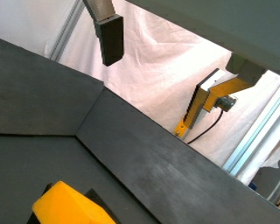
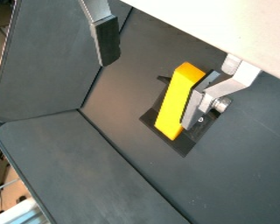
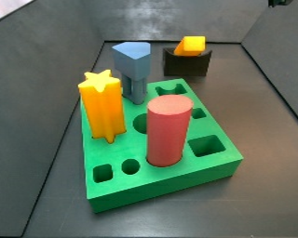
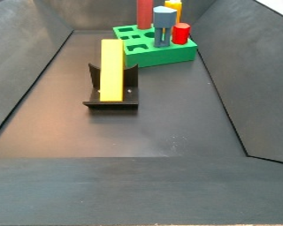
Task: Pick up the rectangle object. Move up. Place the rectangle object on the fixture. Regrasp the rectangle object. Move to above the board. Insert the rectangle object.
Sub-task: Regrasp the rectangle object.
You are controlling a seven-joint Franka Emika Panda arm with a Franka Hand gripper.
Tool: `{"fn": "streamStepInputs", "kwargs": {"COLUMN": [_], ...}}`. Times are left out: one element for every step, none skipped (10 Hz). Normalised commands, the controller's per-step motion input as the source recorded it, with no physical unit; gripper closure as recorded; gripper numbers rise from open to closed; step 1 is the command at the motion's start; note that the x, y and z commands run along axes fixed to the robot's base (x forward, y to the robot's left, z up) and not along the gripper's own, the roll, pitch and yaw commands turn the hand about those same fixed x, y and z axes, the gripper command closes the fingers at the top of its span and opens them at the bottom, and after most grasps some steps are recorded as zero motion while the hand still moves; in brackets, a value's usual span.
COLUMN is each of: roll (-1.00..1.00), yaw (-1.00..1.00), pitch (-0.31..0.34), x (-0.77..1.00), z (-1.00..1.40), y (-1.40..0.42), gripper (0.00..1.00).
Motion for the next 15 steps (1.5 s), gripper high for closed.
{"fn": "streamStepInputs", "kwargs": {"roll": [0.19,0.12,0.12,0.12,0.1,0.08,0.07,0.07,0.06,0.06,0.06,0.05,0.05,0.05,0.05], "yaw": [0.23,0.24,0.23,0.17,0.12,0.08,0.05,0.0,-0.04,-0.06,-0.07,-0.07,-0.07,-0.06,-0.04], "pitch": [0.026,-0.05,-0.055,-0.102,-0.136,-0.147,-0.15,-0.148,-0.135,-0.114,-0.101,-0.061,-0.049,-0.018,0.005], "x": [0.1,0.04,0.04,0.05,0.06,0.07,0.07,0.08,0.08,0.08,0.08,0.06,0.06,0.06,0.06], "z": [-0.01,-1.0,-1.0,-1.0,-1.0,-1.0,-1.0,-1.0,-1.0,-1.0,-1.0,-0.73,-0.62,-0.4,-0.2], "y": [-0.05,0.05,0.05,0.04,0.04,0.03,0.03,0.03,0.02,0.02,0.02,0.01,0.01,0.01,0.0], "gripper": [0.0,0.0,0.0,0.0,0.0,0.0,0.0,0.0,0.0,0.0,0.0,0.0,0.0,0.0,0.0]}}
